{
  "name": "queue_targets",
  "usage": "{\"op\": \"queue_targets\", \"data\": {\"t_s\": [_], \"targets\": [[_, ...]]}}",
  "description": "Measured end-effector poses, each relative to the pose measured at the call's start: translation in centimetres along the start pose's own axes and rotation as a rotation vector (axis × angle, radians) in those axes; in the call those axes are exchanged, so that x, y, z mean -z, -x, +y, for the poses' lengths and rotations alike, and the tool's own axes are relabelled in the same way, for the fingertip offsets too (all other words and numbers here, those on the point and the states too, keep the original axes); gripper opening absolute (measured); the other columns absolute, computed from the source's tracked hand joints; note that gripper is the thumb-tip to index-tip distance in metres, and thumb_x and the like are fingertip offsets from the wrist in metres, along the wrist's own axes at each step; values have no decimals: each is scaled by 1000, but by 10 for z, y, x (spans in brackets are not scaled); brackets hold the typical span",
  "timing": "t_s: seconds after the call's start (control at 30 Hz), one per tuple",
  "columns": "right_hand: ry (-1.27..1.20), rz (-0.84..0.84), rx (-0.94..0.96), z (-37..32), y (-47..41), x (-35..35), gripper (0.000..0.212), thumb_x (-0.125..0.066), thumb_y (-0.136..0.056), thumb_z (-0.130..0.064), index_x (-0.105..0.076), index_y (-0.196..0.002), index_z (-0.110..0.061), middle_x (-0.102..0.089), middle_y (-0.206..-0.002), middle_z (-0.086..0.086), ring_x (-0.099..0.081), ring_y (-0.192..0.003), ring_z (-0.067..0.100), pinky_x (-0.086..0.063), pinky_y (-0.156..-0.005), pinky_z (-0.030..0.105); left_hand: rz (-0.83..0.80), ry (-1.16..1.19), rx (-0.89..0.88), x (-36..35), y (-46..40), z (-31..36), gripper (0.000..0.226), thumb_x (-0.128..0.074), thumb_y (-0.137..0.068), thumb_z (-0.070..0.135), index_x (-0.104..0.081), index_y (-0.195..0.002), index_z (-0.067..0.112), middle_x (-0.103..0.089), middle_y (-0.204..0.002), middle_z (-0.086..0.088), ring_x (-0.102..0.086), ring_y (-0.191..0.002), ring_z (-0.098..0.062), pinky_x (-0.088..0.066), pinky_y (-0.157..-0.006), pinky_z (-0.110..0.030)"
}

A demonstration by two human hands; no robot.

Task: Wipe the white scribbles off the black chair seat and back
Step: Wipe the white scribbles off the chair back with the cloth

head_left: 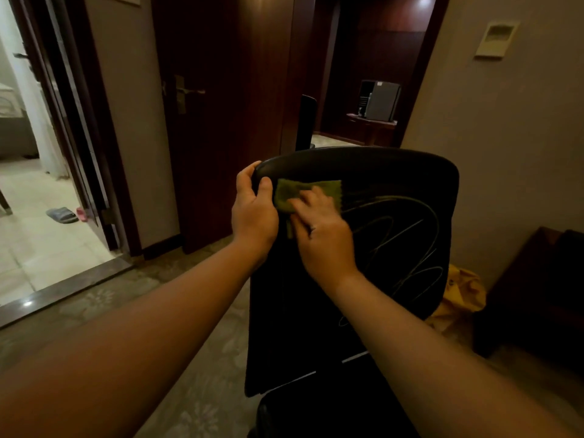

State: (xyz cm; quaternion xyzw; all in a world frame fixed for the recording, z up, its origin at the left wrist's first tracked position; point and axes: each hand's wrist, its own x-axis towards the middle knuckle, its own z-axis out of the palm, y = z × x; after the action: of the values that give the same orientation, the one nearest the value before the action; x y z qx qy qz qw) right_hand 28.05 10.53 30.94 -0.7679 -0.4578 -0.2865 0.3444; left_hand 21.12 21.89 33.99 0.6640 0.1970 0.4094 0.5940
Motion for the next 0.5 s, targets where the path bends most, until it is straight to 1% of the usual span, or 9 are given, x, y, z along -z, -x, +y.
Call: {"op": "queue_targets", "data": {"t_s": [0.03,0.1,0.2,0.23,0.3,0.37,0.4,0.47,0.5], "targets": [[3,9,81,-3,5,-5,28,-59,-101,-17,-68,-128,-17,-60,-141,5,-42,-141,24,-31,-121,41,0,3,-2,-2,-2,1,32,-39,-108,39,-41,-139,43,-57,-121,5,-61,-108,-19,-54,-94,-44],[11,13,158,3,7,-8,29,-57,-102,-20,-67,-129,-17,-60,-141,6,-44,-141,25,-30,-120,38,-7,-1,-9,-6,-5,2,33,-39,-107,38,-41,-140,40,-57,-123,4,-60,-111,-18,-52,-99,-48],[51,-7,160,31,0,1,34,-55,-100,-23,-66,-132,-17,-61,-141,8,-48,-139,28,-35,-118,45,-21,-20,-15,-10,-10,3,34,-40,-108,36,-41,-142,37,-57,-122,4,-61,-109,-18,-54,-99,-48],[60,-15,132,45,-3,5,35,-56,-99,-22,-65,-133,-16,-60,-142,9,-47,-140,28,-35,-118,46,-28,-9,-9,-12,-12,2,34,-39,-108,35,-41,-142,37,-56,-120,6,-61,-109,-18,-54,-99,-48],[60,-13,9,75,-7,20,36,-59,-99,-18,-63,-135,-16,-57,-145,9,-44,-142,28,-34,-119,50,-37,-10,1,-16,-15,0,34,-39,-108,36,-39,-142,38,-53,-119,9,-60,-110,-18,-53,-99,-48],[44,13,-131,103,-7,38,37,-59,-101,-16,-61,-138,-18,-54,-149,6,-41,-145,25,-34,-119,52,-17,-51,-7,-22,-18,-2,37,-39,-108,37,-38,-144,37,-52,-122,8,-57,-113,-17,-52,-101,-48],[48,24,-171,114,-7,46,37,-58,-102,-16,-60,-139,-18,-53,-150,5,-40,-145,24,-34,-119,51,14,-94,-38,-26,-19,-3,39,-40,-107,36,-38,-146,36,-50,-126,8,-55,-116,-16,-51,-102,-47],[66,18,-194,125,-7,56,36,-57,-103,-19,-60,-139,-19,-53,-150,5,-39,-146,23,-32,-121,48,87,-254,-181,-34,-19,-2,44,-44,-105,34,-37,-149,33,-44,-131,11,-47,-126,-16,-45,-108,-47],[66,9,-198,125,-8,57,36,-57,-103,-20,-60,-139,-19,-52,-151,4,-38,-146,23,-31,-122,47,106,-387,-292,-38,-20,0,48,-47,-103,33,-37,-150,31,-42,-135,10,-41,-133,-17,-39,-113,-50]]}}
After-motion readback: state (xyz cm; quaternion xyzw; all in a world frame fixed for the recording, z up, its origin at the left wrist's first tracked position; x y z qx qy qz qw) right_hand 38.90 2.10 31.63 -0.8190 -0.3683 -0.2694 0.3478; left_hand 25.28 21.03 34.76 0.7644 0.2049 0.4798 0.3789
